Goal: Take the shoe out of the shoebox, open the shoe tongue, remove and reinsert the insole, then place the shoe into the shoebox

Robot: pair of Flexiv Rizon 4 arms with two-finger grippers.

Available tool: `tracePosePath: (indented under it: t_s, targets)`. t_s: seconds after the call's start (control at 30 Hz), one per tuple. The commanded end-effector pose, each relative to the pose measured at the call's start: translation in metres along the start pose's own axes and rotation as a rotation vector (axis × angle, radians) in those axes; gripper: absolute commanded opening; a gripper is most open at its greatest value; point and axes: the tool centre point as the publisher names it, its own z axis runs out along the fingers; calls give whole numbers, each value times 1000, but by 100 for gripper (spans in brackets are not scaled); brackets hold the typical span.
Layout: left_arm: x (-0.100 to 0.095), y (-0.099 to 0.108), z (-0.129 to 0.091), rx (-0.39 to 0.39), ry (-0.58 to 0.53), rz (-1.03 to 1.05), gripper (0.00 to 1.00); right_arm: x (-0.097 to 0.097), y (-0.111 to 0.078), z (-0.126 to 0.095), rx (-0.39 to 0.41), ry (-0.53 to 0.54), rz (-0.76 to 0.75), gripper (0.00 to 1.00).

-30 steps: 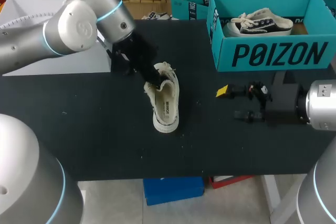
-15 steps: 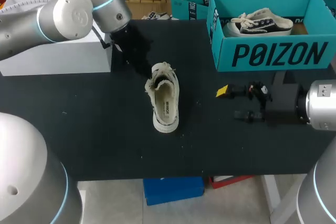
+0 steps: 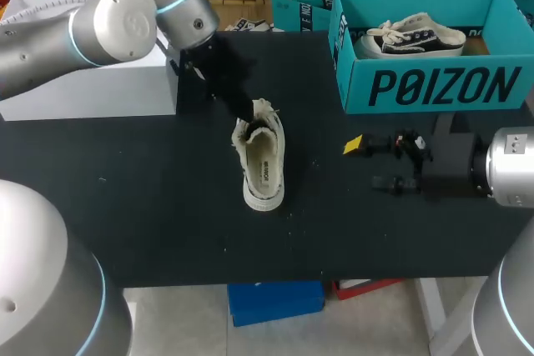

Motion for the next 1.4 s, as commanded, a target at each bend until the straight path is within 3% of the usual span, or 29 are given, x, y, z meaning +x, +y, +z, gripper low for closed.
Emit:
tracePosePath:
  t_s: [0.03,0.43,0.7,0.73,0.83,0.9,0.97,1.0,1.03,1.4]
  targets:
    - [-14,3,10,6,26,7,0,0,0,0,0,1,0,100]
    - [-4,4,13,13,47,-3,0,0,0,0,0,1,0,100]
    - [11,4,-31,-41,60,-24,0,0,0,0,0,1,0,100]
    - [14,4,-36,-48,76,-31,10,0,0,0,0,1,0,100]
    - [25,3,-51,-63,87,-59,18,0,0,0,0,1,0,100]
    - [35,4,-59,-68,81,-91,35,0,0,0,0,1,0,100]
    - [44,6,-65,-63,67,-140,31,0,0,0,0,1,0,100]
    - [49,8,-69,-65,53,-168,44,0,0,0,0,1,0,100]
    - [53,9,-71,-70,46,-189,98,0,0,0,0,1,0,100]
    - [92,15,-99,23,-121,-436,100,0,0,0,0,1,0,100]
